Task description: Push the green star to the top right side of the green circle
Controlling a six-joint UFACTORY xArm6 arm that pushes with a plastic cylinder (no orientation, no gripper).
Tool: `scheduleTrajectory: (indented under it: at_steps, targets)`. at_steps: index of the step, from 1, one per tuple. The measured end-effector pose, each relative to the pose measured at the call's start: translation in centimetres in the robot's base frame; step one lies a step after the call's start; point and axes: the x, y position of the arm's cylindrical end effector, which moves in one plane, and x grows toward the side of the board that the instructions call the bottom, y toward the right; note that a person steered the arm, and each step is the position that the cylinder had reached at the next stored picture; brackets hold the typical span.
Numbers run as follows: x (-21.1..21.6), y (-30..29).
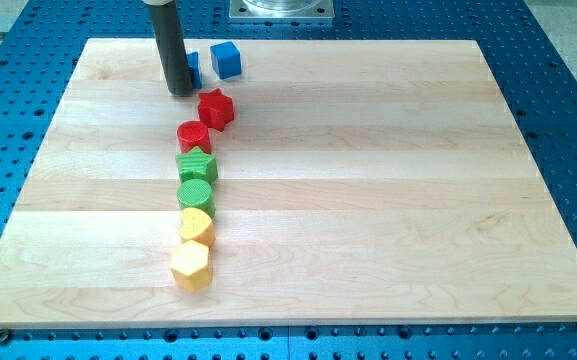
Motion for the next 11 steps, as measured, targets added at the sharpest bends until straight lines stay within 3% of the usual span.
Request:
scheduleTrajectory:
  at_steps: [2, 3, 6, 8, 11]
  targets:
    - [1.7, 3.9]
    - [6.3, 0.0]
    - [15.6, -0.8]
    - [14.8, 3.5]
    - [12.1, 3.7]
